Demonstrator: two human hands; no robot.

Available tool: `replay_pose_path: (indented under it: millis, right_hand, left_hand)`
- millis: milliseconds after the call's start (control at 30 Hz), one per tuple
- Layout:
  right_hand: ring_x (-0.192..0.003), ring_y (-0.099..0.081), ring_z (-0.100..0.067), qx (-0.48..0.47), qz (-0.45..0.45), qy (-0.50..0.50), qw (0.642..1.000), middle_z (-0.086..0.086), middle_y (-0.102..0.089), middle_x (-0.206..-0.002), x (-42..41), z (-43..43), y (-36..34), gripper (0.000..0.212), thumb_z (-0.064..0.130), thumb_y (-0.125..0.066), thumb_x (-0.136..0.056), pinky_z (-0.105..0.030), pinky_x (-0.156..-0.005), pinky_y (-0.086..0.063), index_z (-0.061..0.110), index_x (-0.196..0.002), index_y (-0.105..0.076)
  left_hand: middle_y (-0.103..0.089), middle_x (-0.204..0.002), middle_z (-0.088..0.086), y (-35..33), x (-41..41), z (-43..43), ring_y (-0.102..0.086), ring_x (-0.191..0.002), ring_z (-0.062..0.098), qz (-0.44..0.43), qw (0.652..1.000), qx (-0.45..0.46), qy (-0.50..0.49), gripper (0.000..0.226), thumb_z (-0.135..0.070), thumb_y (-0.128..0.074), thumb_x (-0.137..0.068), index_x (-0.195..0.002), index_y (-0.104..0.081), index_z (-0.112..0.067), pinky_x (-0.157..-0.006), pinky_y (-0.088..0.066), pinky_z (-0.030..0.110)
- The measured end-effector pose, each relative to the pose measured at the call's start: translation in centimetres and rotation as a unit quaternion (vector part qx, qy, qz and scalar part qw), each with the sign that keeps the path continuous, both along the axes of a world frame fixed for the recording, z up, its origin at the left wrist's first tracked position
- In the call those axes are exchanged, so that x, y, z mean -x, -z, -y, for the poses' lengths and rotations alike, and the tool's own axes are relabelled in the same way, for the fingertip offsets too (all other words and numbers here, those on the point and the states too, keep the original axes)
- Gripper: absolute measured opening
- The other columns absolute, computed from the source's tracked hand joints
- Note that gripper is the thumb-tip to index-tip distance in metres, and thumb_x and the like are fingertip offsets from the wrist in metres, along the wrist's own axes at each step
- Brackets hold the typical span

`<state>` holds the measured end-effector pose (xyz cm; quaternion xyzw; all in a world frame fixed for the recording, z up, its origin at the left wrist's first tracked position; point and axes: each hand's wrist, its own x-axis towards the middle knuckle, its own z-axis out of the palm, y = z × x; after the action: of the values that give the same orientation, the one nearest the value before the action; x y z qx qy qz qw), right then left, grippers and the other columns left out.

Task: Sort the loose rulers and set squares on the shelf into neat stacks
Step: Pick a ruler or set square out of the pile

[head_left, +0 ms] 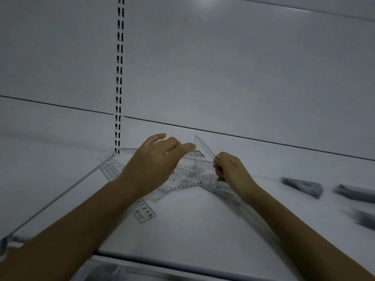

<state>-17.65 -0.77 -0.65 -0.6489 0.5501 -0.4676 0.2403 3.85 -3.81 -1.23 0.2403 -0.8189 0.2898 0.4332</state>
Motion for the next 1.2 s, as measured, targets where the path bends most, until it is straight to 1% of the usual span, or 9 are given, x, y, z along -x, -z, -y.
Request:
replay_pose_path:
  millis: [167,300,400,500,600,767,900,1033,1200]
  right_hand:
    - [-0.061,-0.039,-0.014,0.052,-0.090,0.040,0.994,-0.002,-0.045,-0.067,0.5,-1.8,-0.7,0.029,0.025,-0.034,-0.100,-0.032,-0.062,-0.037,0.012,-0.074,-0.039]
    - [-0.058,-0.047,-0.014,0.084,-0.140,0.006,0.987,0.001,-0.054,-0.069,2.0,-4.9,-1.9,0.019,0.020,-0.037,-0.099,-0.031,-0.059,-0.042,0.012,-0.085,-0.046]
    - [-0.055,-0.057,-0.002,0.120,-0.140,0.009,0.983,0.006,-0.062,-0.069,5.0,-6.8,-3.2,0.014,0.020,-0.052,-0.095,-0.012,-0.056,-0.045,0.014,-0.086,-0.061]
    - [-0.062,-0.065,-0.010,0.113,-0.066,0.013,0.991,0.000,-0.069,-0.074,9.6,-8.3,-4.2,0.012,0.016,-0.059,-0.091,-0.024,-0.066,-0.055,0.012,-0.091,-0.069]
    - [-0.066,-0.068,-0.017,0.095,-0.052,0.009,0.994,-0.001,-0.072,-0.077,15.1,-9.5,-4.4,0.011,0.011,-0.057,-0.092,-0.033,-0.073,-0.055,0.015,-0.096,-0.066]
    - [-0.064,-0.070,-0.020,0.071,-0.070,0.064,0.993,-0.002,-0.073,-0.075,25.8,-11.4,-4.9,0.004,0.016,-0.059,-0.091,-0.026,-0.060,-0.053,0.013,-0.090,-0.061]
    - [-0.062,-0.068,-0.019,0.026,-0.095,0.088,0.991,-0.009,-0.073,-0.080,32.4,-10.9,-5.7,0.008,0.016,-0.057,-0.093,-0.029,-0.061,-0.051,0.014,-0.088,-0.061]
    - [-0.064,-0.066,-0.017,-0.043,-0.149,0.054,0.987,-0.009,-0.072,-0.086,33.6,-7.7,-5.7,0.007,0.013,-0.053,-0.095,-0.018,-0.051,-0.042,0.012,-0.097,-0.060]
    - [-0.055,-0.062,-0.017,-0.119,-0.191,0.008,0.974,-0.012,-0.072,-0.084,32.1,-3.0,-4.7,0.010,0.010,-0.053,-0.095,-0.016,-0.039,-0.039,0.013,-0.086,-0.057]
  left_hand:
    - [-0.057,-0.076,0.003,-0.3,0.3,-1.8,-0.034,-0.047,0.010,0.029,0.998,0.054,-0.034,0.068,0.008,-0.063,-0.074,-0.134,-0.043,-0.017,-0.036,-0.030,0.022]
    - [-0.059,-0.085,0.009,-0.4,1.1,-2.6,-0.030,-0.049,0.012,0.020,0.998,0.041,-0.054,0.059,0.005,-0.057,-0.079,-0.135,-0.045,-0.009,-0.036,-0.028,0.023]
    - [-0.061,-0.085,0.008,-1.2,3.0,-3.5,-0.045,-0.047,0.021,0.041,0.997,0.034,-0.056,0.054,0.006,-0.064,-0.080,-0.131,-0.053,-0.007,-0.034,-0.036,0.026]
    - [-0.067,-0.082,0.003,-2.7,7.1,-4.8,-0.060,-0.055,0.023,0.040,0.997,0.058,-0.019,0.023,-0.014,-0.057,-0.091,-0.112,-0.067,-0.010,-0.036,-0.043,0.027]
    - [-0.069,-0.081,0.001,-3.8,13.6,-6.1,-0.064,-0.058,0.024,0.024,0.998,0.053,0.005,0.017,-0.026,-0.046,-0.095,-0.106,-0.058,-0.021,-0.039,-0.046,0.031]
    - [-0.063,-0.068,-0.001,-3.3,25.4,-7.0,-0.059,-0.048,0.025,0.031,0.999,0.017,-0.037,0.014,-0.027,-0.047,-0.091,-0.105,-0.049,-0.024,-0.038,-0.039,0.024]
    - [-0.058,-0.062,-0.001,-3.1,32.1,-6.5,-0.051,-0.041,0.023,0.040,0.993,0.016,-0.108,0.034,-0.007,-0.077,-0.069,-0.099,-0.062,-0.016,-0.040,-0.022,0.019]
    - [-0.061,-0.070,0.006,-2.2,34.1,-6.0,-0.053,-0.047,0.024,0.015,0.989,-0.018,-0.145,0.045,-0.001,-0.076,-0.065,-0.107,-0.063,-0.008,-0.039,-0.028,0.022]
    - [-0.059,-0.068,0.006,-0.6,32.0,-5.3,-0.051,-0.047,0.024,0.046,0.979,-0.052,-0.190,0.049,0.000,-0.079,-0.059,-0.104,-0.063,-0.009,-0.041,-0.023,0.022]
